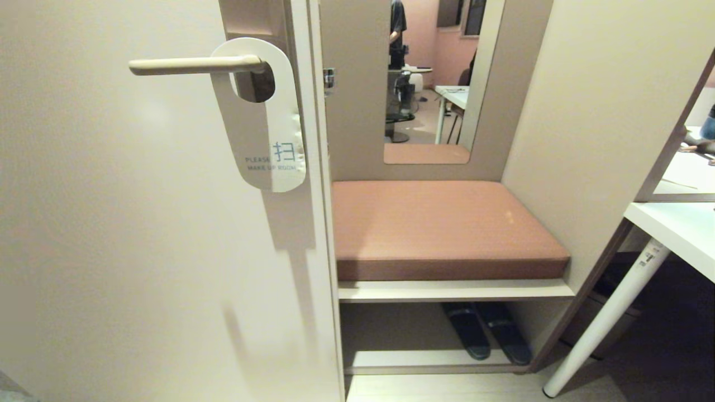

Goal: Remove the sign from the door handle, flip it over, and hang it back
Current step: Take down the sign

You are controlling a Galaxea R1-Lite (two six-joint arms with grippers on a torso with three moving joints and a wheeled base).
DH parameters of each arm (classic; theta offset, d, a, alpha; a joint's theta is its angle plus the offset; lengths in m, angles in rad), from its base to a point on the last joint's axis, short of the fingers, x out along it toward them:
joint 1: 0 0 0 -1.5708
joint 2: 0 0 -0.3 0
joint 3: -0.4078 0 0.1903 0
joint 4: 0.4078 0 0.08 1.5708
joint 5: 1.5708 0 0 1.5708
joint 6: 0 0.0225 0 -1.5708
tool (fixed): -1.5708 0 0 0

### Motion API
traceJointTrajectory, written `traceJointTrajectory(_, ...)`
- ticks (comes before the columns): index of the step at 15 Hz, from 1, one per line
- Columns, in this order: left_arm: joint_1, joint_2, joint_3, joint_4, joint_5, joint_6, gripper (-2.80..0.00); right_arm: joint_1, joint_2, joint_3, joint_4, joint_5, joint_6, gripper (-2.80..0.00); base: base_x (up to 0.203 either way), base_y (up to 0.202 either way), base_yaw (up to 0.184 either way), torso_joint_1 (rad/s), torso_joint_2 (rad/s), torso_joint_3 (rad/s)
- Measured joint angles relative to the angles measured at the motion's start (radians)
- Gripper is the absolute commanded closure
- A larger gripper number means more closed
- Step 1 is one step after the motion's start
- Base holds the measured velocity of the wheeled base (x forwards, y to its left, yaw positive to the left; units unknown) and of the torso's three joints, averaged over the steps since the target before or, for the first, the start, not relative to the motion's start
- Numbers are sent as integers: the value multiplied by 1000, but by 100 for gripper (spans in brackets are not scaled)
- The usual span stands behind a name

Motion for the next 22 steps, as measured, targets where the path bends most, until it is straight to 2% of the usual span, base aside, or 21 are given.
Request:
traceJointTrajectory(7, 0, 0, 0, -4, 28, -63, 0, 0, 0, 0, 0, 0, 0, 0, 0, 0, 0, 0, 0, 0)
traceJointTrajectory(17, 0, 0, 0, -4, 29, -63, 0, 0, 0, 0, 0, 0, 0, 0, 0, 0, 0, 0, 0, 0)
traceJointTrajectory(22, 0, 0, 0, -5, 22, -36, 0, 0, 0, 0, 0, 0, 0, 0, 0, 0, 0, 0, 0, 0)
